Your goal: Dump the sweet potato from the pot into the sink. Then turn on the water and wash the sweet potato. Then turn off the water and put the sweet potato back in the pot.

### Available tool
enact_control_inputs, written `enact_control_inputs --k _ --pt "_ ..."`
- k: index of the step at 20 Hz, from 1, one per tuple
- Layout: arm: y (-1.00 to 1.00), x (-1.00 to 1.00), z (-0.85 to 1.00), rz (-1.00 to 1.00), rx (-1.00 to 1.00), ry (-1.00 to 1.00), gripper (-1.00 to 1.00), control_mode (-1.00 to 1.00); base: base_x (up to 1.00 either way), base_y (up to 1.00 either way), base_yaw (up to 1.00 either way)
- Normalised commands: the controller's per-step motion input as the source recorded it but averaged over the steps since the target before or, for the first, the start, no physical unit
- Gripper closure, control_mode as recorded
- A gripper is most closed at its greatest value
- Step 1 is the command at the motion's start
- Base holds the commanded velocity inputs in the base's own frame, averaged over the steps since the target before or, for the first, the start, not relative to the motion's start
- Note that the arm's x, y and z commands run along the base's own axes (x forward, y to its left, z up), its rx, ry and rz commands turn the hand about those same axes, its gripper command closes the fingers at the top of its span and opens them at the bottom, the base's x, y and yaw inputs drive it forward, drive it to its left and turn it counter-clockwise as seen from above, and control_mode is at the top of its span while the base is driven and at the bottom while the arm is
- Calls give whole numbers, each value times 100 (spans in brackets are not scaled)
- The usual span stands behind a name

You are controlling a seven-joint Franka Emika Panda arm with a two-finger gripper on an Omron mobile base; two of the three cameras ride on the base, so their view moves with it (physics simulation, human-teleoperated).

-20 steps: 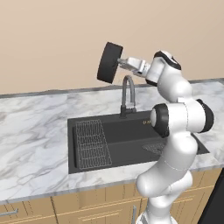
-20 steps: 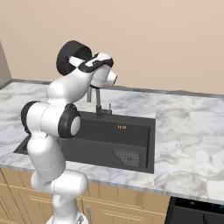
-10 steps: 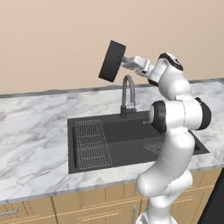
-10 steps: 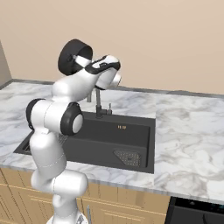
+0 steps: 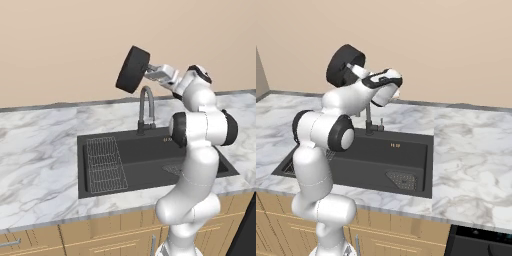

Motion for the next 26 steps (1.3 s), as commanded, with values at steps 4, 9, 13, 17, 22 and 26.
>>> enact_control_inputs --k 4,9,13,17,22,26 --pt "-31 -11 1 8 12 1 100 -100 0 0 0" --pt "-28 -33 6 9 13 0 100 -100 0 0 0" --pt "-21 -33 1 10 11 0 100 -100 0 0 0" --pt "-12 -15 0 10 13 2 100 -100 0 0 0" --pt "-7 -2 0 9 17 6 100 -100 0 0 0" --pt "-2 0 6 7 16 2 100 -100 0 0 0"
